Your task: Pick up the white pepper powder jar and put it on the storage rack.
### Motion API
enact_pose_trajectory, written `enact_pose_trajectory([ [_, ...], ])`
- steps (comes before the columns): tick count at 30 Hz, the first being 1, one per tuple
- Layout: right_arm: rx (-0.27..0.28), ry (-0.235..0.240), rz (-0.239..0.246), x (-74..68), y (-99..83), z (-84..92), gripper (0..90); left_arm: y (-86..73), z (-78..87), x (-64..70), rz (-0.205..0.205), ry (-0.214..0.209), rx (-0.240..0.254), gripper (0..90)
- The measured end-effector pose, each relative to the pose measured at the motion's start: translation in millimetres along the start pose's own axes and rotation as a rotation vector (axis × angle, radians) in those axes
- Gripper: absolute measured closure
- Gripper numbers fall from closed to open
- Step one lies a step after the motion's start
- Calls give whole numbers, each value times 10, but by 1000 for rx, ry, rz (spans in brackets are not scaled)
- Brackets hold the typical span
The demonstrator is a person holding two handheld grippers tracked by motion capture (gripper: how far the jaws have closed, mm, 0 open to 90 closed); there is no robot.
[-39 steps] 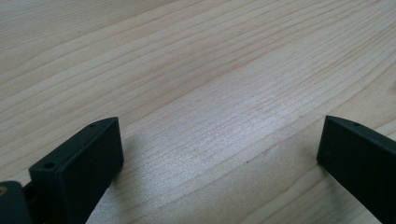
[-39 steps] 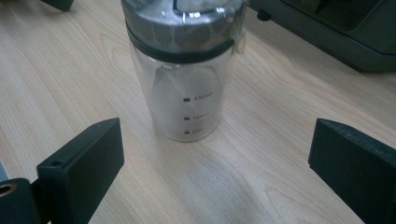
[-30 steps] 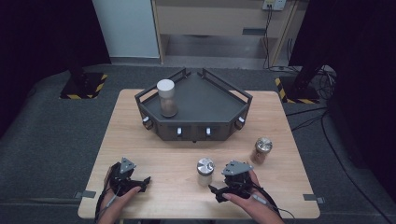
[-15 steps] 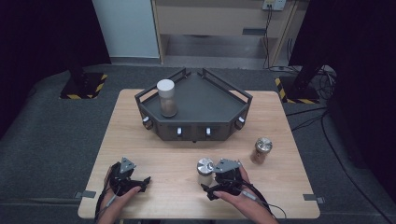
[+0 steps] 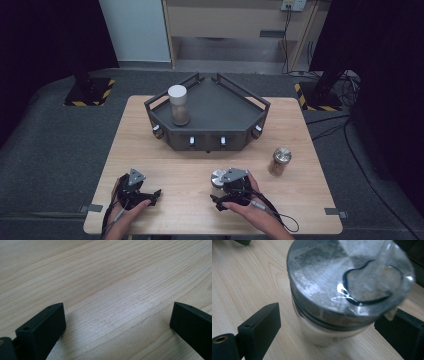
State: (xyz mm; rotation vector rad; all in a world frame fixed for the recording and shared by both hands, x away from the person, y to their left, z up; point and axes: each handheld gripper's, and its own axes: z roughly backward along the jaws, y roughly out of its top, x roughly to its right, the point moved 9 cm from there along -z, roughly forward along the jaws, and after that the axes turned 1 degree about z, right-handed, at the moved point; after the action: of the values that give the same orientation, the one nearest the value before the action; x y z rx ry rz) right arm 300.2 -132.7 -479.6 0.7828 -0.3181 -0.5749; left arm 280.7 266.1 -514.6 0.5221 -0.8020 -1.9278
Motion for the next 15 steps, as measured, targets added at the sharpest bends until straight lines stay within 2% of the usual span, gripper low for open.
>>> enact_pose_trajectory([
  [8,-18,-6,-5,-1,-13,-111,115,1,-2,-2,-1,-1,0,0],
  [15,-6,-12,-10,-1,-17,-160,175,1,-2,-2,-1,-1,0,0],
])
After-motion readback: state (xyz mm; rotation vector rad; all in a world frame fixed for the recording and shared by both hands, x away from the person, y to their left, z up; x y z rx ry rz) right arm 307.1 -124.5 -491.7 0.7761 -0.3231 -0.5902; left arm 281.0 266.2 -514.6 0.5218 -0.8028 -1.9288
